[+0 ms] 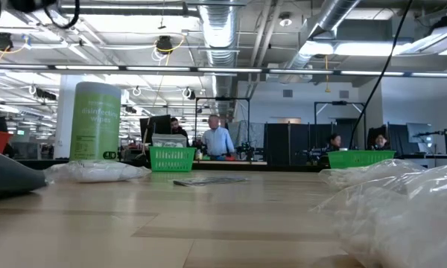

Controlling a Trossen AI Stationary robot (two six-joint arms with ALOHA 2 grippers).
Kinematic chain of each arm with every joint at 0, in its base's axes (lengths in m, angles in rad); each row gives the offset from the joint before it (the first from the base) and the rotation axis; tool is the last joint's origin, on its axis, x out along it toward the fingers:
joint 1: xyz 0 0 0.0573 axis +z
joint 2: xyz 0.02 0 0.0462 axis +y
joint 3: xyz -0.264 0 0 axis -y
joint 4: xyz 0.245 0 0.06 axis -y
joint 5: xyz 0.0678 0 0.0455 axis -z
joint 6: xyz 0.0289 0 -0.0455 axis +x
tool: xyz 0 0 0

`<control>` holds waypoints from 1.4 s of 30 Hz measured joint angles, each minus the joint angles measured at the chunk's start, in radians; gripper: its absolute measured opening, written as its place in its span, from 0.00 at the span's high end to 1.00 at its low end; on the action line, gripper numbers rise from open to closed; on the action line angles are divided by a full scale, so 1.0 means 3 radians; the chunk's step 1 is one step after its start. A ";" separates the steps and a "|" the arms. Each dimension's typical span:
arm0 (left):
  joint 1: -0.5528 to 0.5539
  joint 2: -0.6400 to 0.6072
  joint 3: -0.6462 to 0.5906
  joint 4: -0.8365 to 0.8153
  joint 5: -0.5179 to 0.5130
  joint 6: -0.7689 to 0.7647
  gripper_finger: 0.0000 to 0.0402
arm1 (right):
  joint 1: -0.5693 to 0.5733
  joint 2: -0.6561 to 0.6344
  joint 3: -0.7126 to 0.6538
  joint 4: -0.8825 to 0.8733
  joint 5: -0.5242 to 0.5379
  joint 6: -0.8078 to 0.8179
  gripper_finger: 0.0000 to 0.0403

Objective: Pick & Place Travel size toiletries
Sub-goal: Put the black deodorant into the top red basket

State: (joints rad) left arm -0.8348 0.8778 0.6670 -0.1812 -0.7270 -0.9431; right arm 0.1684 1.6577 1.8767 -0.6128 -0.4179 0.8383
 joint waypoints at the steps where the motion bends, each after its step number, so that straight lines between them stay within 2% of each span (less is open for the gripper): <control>1: 0.0121 0.0112 0.0000 -0.0060 0.0233 -0.0098 0.63 | 0.0000 0.0000 0.0000 0.0001 0.0000 0.0000 0.28; 7: 0.0495 0.0977 0.0149 -0.0172 0.1641 -0.0289 0.84 | 0.0000 0.0000 -0.0001 0.0007 0.0000 0.0000 0.28; 11: 0.0526 0.1614 0.0589 -0.0754 0.2036 -0.0162 0.98 | 0.0000 -0.0001 -0.0001 0.0029 0.0000 0.0000 0.28; 16: 0.0519 0.2224 0.1159 -0.1151 0.2156 0.0217 1.00 | 0.0000 -0.0001 -0.0001 0.0064 0.0000 0.0001 0.28; 19: 0.0615 0.2494 0.1317 -0.1102 0.2304 0.0107 1.00 | 0.0000 -0.0001 -0.0001 0.0069 0.0000 0.0001 0.28; 25: 0.0695 0.2849 0.1356 -0.1131 0.2389 -0.0206 1.00 | 0.0000 -0.0001 -0.0001 0.0078 0.0000 0.0001 0.28; 28: 0.0668 0.2864 0.1356 -0.1252 0.2232 -0.0544 1.00 | 0.0000 -0.0001 -0.0001 0.0078 0.0000 0.0001 0.28; 33: 0.0609 0.2628 0.1362 -0.1558 0.1969 -0.1059 1.00 | 0.0000 -0.0001 -0.0001 0.0082 -0.0001 0.0001 0.28; 35: 0.0603 0.2551 0.1358 -0.1727 0.1954 -0.1170 1.00 | 0.0000 -0.0001 -0.0001 0.0078 -0.0001 0.0000 0.28; 38: 0.0627 0.2474 0.1358 -0.1669 0.2001 -0.1181 1.00 | 0.0000 -0.0001 -0.0001 0.0077 0.0000 0.0000 0.28; 42: 0.0609 0.2453 0.1361 -0.1727 0.2106 -0.1735 1.00 | 0.0000 -0.0001 -0.0001 0.0074 0.0000 0.0001 0.28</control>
State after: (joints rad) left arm -0.6520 1.6138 1.0754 -0.6992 -0.0952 -1.4637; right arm 0.1684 1.6573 1.8763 -0.5907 -0.4179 0.8385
